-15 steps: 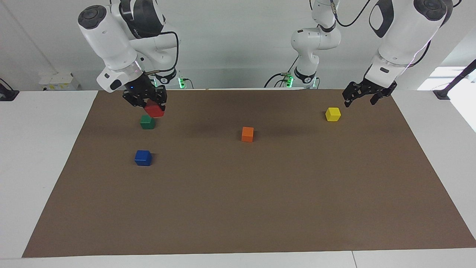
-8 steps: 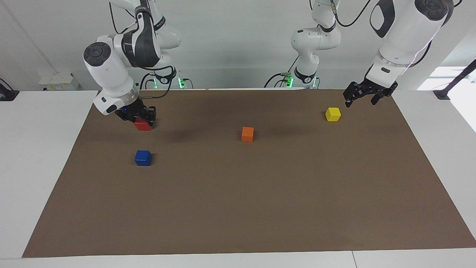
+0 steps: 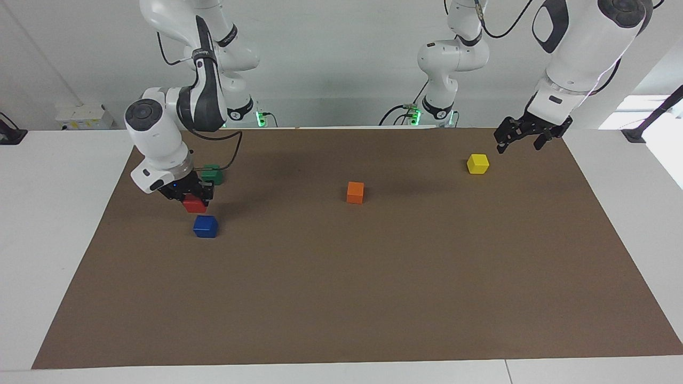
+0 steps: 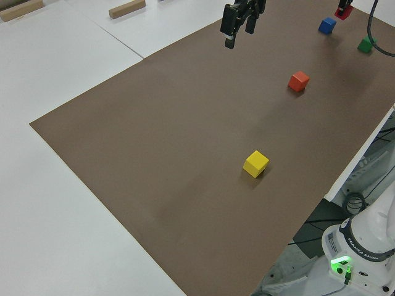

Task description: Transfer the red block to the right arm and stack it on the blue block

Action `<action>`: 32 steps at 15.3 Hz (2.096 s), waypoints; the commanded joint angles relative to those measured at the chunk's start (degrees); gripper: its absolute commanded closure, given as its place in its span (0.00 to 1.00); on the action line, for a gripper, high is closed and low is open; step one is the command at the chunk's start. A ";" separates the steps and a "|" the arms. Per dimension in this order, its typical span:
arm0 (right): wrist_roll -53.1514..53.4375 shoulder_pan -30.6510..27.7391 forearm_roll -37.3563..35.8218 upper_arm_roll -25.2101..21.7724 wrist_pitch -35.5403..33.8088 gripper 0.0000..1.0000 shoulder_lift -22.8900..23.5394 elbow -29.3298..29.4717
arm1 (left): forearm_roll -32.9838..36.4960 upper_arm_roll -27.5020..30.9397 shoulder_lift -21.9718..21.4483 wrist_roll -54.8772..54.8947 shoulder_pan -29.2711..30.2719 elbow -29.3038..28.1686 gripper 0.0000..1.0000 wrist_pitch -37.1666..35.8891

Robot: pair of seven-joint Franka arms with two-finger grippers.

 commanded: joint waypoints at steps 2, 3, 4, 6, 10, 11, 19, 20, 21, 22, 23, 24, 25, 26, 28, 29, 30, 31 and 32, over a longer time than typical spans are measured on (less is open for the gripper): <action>-1.74 -1.23 -1.03 0.75 3.90 1.00 1.21 -0.57 | -0.78 -0.42 -0.74 0.56 0.11 1.12 0.00 0.65; -1.83 -1.23 -1.03 0.75 4.34 1.00 1.57 -0.57 | -0.78 -0.59 -0.83 0.56 0.02 1.21 0.00 0.65; -1.83 -1.23 -1.03 0.75 4.69 1.00 2.18 -0.48 | -0.78 -0.68 -1.01 0.47 -0.07 1.12 0.00 0.65; -1.75 -1.23 -1.03 0.75 6.10 1.00 2.80 -0.48 | -0.78 -0.68 -1.53 0.82 -0.07 0.42 0.00 0.74; -1.92 -1.23 -1.03 0.75 6.54 1.00 3.15 -0.48 | -0.78 -0.68 -1.80 1.08 0.28 0.33 0.00 0.65; -1.75 -1.15 -1.03 0.83 6.63 1.00 3.15 -0.48 | -0.78 -0.68 -1.97 1.17 0.28 -0.02 0.00 0.65; -1.92 -2.20 3.09 0.83 6.80 0.69 3.33 -0.22 | -0.78 -0.59 -2.33 0.82 -0.07 -0.37 0.00 0.56; -1.92 -2.29 3.18 0.83 6.80 0.62 3.24 -0.13 | -0.78 -0.51 -2.33 0.73 -0.07 -0.37 0.00 0.39; -2.01 -2.20 3.19 0.92 6.89 0.58 3.33 -0.13 | -0.78 -0.51 -2.33 0.65 0.19 -0.37 0.00 -0.40; -2.10 -2.29 3.19 0.84 6.89 0.47 3.33 -0.13 | -0.78 -0.51 -2.33 0.64 0.45 -0.37 0.00 -0.41; -2.53 -2.37 3.19 0.83 6.89 0.47 3.33 -0.13 | -0.78 -0.51 -2.33 0.64 0.54 -0.37 0.00 -0.23; -2.62 -2.37 3.19 0.83 6.89 0.48 3.33 -0.13 | -0.78 -0.42 -2.33 0.64 0.63 -0.37 0.00 -0.40; -2.63 -2.29 3.19 0.92 6.89 0.49 3.33 -0.04 | -0.78 -0.42 -2.33 0.56 0.63 -0.37 0.00 -0.41; -2.54 -2.37 3.27 0.92 6.80 0.49 3.41 0.13 | -0.78 -0.42 -2.33 0.56 0.63 -0.37 0.00 -0.32; -2.71 -2.29 5.37 0.92 6.89 0.48 3.41 0.13 | -0.78 -0.51 -2.33 0.56 0.54 -0.37 0.00 -0.32; -3.06 -2.20 6.60 0.92 6.89 0.45 3.41 0.13 | -0.78 -0.51 -2.33 0.56 0.54 -0.37 0.00 -0.32; -3.85 -2.11 6.79 0.92 6.89 0.39 3.41 0.13 | -0.78 -0.42 -2.33 0.56 0.54 -0.37 0.00 -0.32; -4.03 -2.20 6.79 0.92 6.89 0.30 3.41 0.13 | -0.78 -0.42 -2.33 0.56 0.63 -0.37 0.00 -0.32; -4.03 -2.20 6.79 0.84 6.89 0.23 3.41 0.13 | -0.78 -0.42 -2.33 0.56 0.63 -0.37 0.00 -0.32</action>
